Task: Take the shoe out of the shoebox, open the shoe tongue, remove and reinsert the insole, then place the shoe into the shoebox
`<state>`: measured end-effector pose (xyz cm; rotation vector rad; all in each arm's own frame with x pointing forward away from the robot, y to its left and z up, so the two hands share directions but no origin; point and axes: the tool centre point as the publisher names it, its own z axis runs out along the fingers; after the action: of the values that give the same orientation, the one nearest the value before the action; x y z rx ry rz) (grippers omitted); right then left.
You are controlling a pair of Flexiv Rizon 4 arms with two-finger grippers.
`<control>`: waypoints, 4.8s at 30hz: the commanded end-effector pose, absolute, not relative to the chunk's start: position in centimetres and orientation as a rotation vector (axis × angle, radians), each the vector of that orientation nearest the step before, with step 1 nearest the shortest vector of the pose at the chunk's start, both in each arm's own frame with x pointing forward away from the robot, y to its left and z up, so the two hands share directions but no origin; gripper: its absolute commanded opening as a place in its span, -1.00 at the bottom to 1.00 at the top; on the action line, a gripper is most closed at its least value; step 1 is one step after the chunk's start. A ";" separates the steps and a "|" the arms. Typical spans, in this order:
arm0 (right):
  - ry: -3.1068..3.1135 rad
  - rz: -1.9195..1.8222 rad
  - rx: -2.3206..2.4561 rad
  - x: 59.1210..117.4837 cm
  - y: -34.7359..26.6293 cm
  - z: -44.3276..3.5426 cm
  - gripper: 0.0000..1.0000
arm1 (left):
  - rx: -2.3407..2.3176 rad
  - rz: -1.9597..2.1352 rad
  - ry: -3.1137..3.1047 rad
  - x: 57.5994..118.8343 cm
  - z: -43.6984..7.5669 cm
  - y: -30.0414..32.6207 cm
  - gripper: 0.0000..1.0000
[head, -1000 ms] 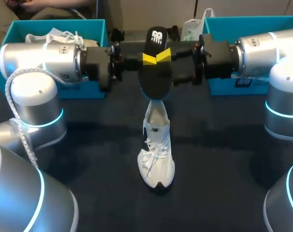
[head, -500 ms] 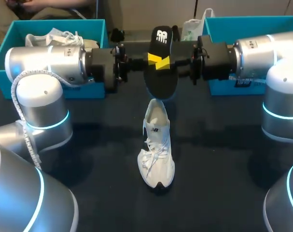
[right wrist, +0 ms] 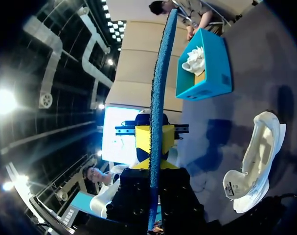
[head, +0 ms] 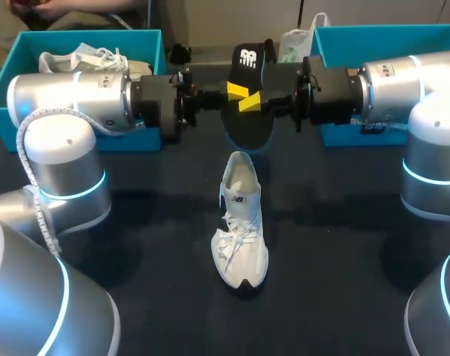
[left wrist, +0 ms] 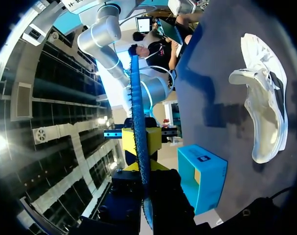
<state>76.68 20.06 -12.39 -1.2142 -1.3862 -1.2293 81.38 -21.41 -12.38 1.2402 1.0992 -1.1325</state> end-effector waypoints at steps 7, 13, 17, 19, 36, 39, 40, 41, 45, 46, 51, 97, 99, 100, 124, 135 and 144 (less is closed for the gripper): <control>-1.392 -1.237 -1.244 76.9 19.8 -12.8 -1.00 | 1.239 -1.137 1.129 81.7 -11.7 -19.7 1.00; -1.426 -1.316 -1.276 77.5 19.0 -13.1 -1.00 | 1.225 -1.158 1.204 81.8 -11.4 -17.5 1.00; -1.456 -1.412 -1.294 77.8 18.3 -13.2 -1.00 | 1.197 -1.199 1.320 81.8 -11.5 -15.9 1.00; -1.488 -1.450 -1.287 78.1 18.1 -13.1 -1.00 | 1.175 -1.232 1.388 81.9 -11.6 -15.1 1.00; -1.757 -1.749 -1.182 79.9 18.0 -12.1 -1.00 | 0.879 -1.493 1.951 80.4 -14.1 -11.9 1.00; -1.795 -1.810 -1.141 80.1 18.1 -11.8 -1.00 | 0.786 -1.540 2.050 80.2 -14.9 -11.7 1.00; -1.799 -1.829 -1.128 80.1 18.1 -11.8 -1.00 | 0.754 -1.546 2.083 80.1 -15.2 -11.7 1.00; -1.822 -1.846 -1.117 80.2 18.1 -11.7 -1.00 | 0.682 -1.589 2.130 79.9 -15.5 -11.6 1.00; -1.842 -1.963 -1.000 80.4 18.5 -11.5 -1.00 | 0.495 -1.607 2.279 79.6 -16.9 -11.4 1.00; -1.842 -1.963 -1.000 80.4 18.5 -11.5 -1.00 | 0.490 -1.585 2.303 79.5 -17.3 -11.4 1.00; -1.842 -1.963 -1.000 80.4 18.5 -11.5 -1.00 | 0.490 -1.585 2.303 79.5 -17.3 -11.4 1.00; -2.027 -2.011 -0.721 82.1 18.6 -20.4 -1.00 | 0.680 -1.358 2.511 79.2 -26.2 -12.0 1.00; -2.021 -2.012 -0.723 82.3 18.5 -20.9 -1.00 | 0.679 -1.345 2.527 79.3 -26.7 -12.1 1.00; -2.014 -2.012 -0.724 82.3 18.4 -21.2 -1.00 | 0.680 -1.342 2.534 79.4 -27.0 -12.1 1.00; -1.997 -2.020 -0.691 82.6 18.7 -24.0 -1.00 | 0.665 -1.123 2.666 79.8 -29.9 -12.2 1.00; -1.984 -2.027 -0.678 82.5 18.8 -23.9 -1.00 | 0.662 -1.124 2.668 79.8 -29.9 -12.2 1.00; -1.984 -2.027 -0.678 82.5 18.8 -23.9 -1.00 | 0.662 -1.124 2.668 79.8 -29.9 -12.2 1.00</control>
<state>82.54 18.59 -23.94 -0.6740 -1.9818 -2.0293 79.73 -12.21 -29.96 0.6613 2.6647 -1.1287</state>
